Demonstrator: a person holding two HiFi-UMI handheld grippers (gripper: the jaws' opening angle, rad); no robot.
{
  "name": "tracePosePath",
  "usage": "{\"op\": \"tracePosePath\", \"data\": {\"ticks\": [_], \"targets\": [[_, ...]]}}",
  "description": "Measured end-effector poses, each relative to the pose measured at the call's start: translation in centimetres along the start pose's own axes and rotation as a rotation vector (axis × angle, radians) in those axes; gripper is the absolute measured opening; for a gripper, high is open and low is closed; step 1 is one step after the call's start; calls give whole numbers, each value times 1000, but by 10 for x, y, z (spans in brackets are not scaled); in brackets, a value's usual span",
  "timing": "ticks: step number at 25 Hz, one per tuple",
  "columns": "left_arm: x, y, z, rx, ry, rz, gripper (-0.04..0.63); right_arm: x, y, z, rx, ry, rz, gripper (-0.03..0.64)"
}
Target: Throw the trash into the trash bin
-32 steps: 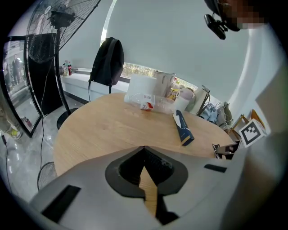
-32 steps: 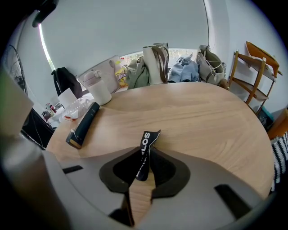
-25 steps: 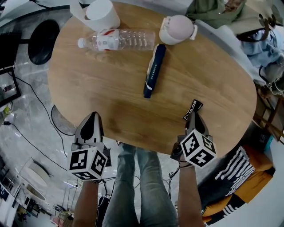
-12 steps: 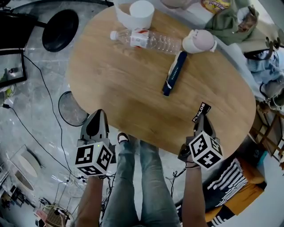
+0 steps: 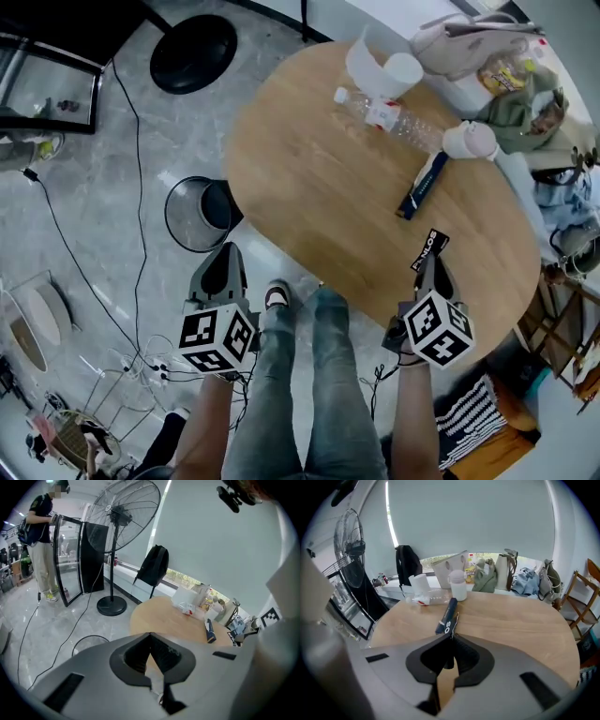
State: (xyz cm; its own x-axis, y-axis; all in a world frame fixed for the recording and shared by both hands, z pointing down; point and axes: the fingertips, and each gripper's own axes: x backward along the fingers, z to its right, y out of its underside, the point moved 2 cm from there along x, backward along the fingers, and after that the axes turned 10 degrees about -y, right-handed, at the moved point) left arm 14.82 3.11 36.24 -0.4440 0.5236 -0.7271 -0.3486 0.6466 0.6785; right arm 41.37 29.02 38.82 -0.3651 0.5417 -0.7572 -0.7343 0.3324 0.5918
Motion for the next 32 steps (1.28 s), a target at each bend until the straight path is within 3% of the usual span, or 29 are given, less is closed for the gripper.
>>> {"op": "tracePosePath", "data": {"ticks": [8,19,32], "targets": [[42,22,-89,109,-108,24,9,-11,12,-102,118,-137,-20,21],[96,78,-205,321,-289,47,9,-28,62,-250,356,-339,-106,21],[140,144,-296,556,-482,78,9,-41,137,-379,609,-536,-218,21]]}}
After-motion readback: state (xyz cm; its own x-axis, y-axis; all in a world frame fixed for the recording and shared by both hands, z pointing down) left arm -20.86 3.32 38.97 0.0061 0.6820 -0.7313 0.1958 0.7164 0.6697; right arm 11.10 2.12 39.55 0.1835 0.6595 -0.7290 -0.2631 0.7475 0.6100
